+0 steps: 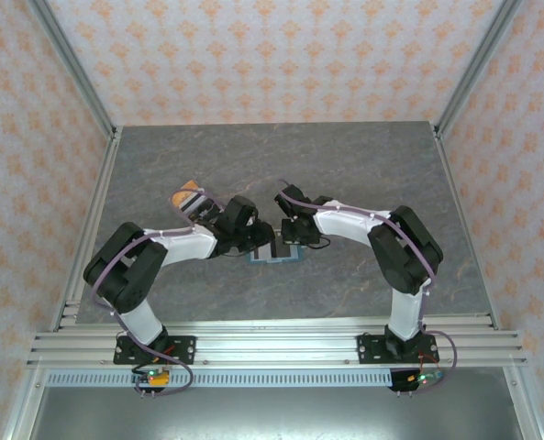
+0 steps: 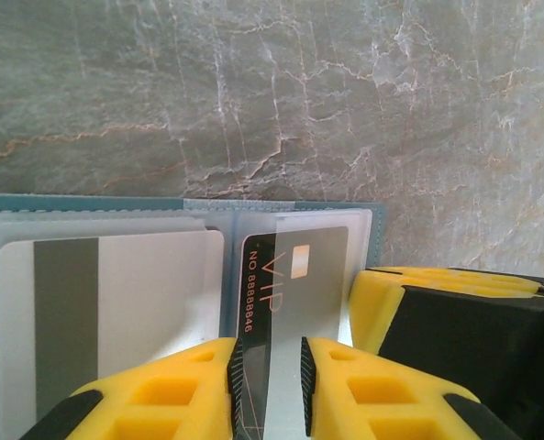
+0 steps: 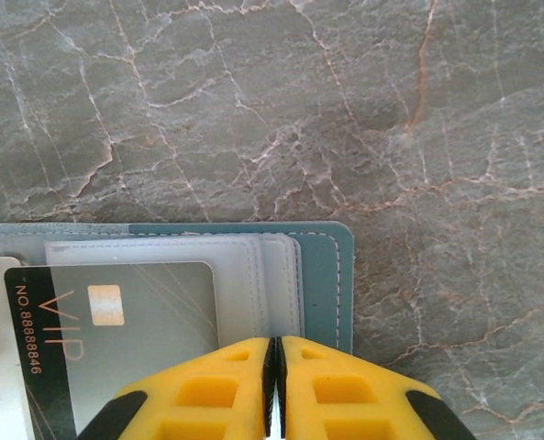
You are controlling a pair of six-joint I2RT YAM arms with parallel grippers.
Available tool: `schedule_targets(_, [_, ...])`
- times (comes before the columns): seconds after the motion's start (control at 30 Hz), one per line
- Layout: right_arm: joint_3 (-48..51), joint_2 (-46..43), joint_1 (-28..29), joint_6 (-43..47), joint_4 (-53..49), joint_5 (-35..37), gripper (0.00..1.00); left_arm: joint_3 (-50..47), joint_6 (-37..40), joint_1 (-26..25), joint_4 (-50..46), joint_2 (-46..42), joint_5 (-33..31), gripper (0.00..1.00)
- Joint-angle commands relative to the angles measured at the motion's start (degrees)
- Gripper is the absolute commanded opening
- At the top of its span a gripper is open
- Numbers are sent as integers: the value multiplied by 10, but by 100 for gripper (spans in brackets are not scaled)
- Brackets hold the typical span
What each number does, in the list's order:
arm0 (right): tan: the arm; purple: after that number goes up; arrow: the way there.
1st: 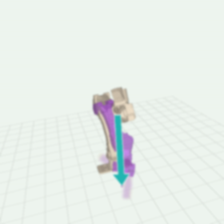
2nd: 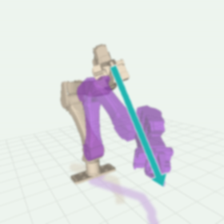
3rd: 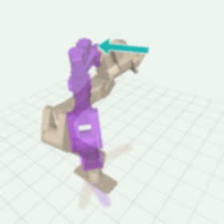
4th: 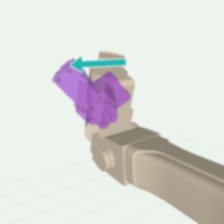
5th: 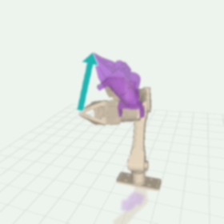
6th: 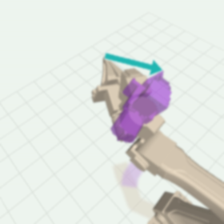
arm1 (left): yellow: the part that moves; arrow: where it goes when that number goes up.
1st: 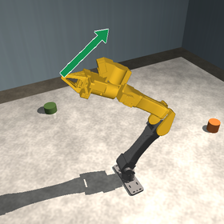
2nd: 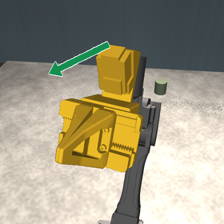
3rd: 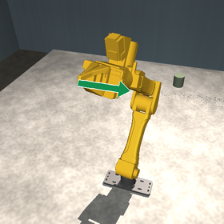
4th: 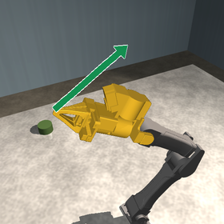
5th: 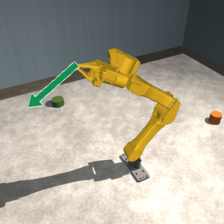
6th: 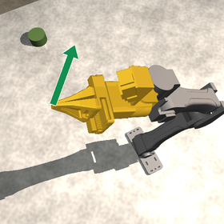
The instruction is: Take the credit cards out of the card holder
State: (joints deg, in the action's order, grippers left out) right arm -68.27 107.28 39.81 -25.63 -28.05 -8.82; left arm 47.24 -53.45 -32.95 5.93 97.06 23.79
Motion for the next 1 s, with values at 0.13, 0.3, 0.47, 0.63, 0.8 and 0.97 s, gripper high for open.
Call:
schedule_targets(0.13, [16,32,-1,4,-25,6,13,1,14,2,7,18,-15,31])
schedule_targets(0.3, [19,32,-1,3,-26,2,13,-16,10,2,52,28,-1,31])
schedule_targets(0.47, [22,30,0,-1,-26,-1,13,-35,-7,2,113,34,21,29])
schedule_targets(0.63, [28,25,-1,-4,-24,-4,13,-34,-3,2,108,37,21,29])
schedule_targets(0.8, [29,24,0,-6,-24,-6,13,-44,-8,3,135,40,35,29])
schedule_targets(0.97, [30,25,-1,-7,-23,-7,13,-42,-6,3,108,35,21,29])
